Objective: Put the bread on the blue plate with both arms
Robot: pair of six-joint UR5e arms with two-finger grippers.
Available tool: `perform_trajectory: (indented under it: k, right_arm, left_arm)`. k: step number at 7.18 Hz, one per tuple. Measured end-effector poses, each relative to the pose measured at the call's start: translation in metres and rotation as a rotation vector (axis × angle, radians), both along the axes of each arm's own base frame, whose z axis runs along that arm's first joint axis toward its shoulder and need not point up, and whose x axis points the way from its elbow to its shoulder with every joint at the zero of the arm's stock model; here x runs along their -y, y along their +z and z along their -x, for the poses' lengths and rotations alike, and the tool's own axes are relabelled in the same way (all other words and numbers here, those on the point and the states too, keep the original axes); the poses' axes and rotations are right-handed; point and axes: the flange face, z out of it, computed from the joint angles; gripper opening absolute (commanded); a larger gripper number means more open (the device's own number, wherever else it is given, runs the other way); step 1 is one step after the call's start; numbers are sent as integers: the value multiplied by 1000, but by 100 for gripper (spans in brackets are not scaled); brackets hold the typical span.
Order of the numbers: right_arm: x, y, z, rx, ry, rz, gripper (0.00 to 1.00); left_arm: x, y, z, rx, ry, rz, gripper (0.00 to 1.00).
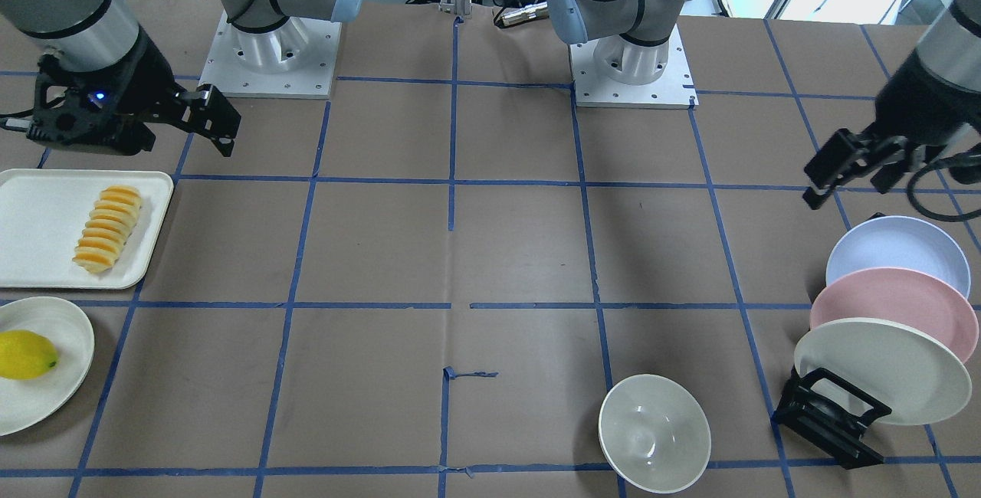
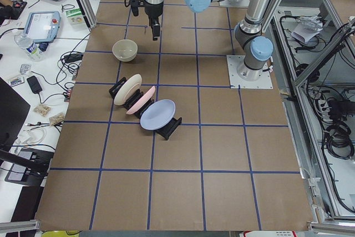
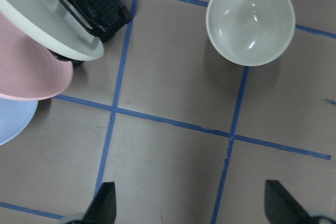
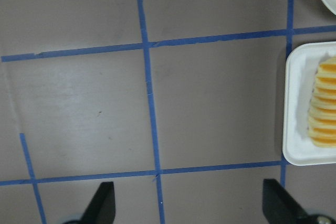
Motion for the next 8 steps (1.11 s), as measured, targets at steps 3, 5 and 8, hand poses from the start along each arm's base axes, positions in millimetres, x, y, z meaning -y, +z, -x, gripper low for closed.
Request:
perform_trajectory:
  k: [3,5,8]
  right_arm:
    - [2,-66,107,-65,1,48,100]
    - [-17,-116,151,-98,-21,55,100]
    - [-20,-181,198,-148,-42,99,100]
  left_arm:
    - [-25,-33,-154,3,157,-30,100]
    - [-26,-69,-225,66,257,-22,100]
    - [-29,-153,-276,64,497,-143,100]
